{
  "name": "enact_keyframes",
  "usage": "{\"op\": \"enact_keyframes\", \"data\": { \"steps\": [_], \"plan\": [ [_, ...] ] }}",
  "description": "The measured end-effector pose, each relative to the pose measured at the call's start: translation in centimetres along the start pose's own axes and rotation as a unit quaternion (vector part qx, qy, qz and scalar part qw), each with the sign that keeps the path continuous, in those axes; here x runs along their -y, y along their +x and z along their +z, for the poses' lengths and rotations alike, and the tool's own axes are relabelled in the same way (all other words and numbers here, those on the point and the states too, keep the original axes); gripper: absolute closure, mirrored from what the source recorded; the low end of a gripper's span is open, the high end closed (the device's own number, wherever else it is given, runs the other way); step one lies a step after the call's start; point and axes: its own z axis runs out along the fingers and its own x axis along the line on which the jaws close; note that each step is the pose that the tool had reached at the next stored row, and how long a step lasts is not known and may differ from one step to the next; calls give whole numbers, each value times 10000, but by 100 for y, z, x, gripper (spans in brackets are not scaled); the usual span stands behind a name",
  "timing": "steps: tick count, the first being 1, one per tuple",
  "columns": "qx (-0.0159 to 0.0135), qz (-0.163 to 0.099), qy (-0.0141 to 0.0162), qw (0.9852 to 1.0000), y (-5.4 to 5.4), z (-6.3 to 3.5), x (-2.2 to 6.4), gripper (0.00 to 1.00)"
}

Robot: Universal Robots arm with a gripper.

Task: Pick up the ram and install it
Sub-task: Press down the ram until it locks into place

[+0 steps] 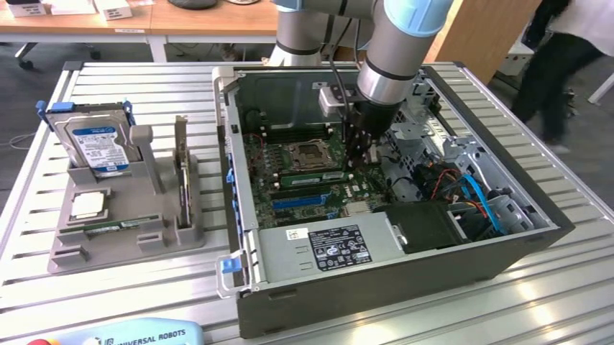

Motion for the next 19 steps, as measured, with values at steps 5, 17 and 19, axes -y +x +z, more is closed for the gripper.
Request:
{"op": "enact_keyframes", "data": {
  "steps": [5,17,19],
  "plan": [
    [1,0,0,10000,0,1,0,90],
    [1,0,0,10000,0,14,1,90],
    [0,0,0,10000,0,14,0,90]
  ]
}}
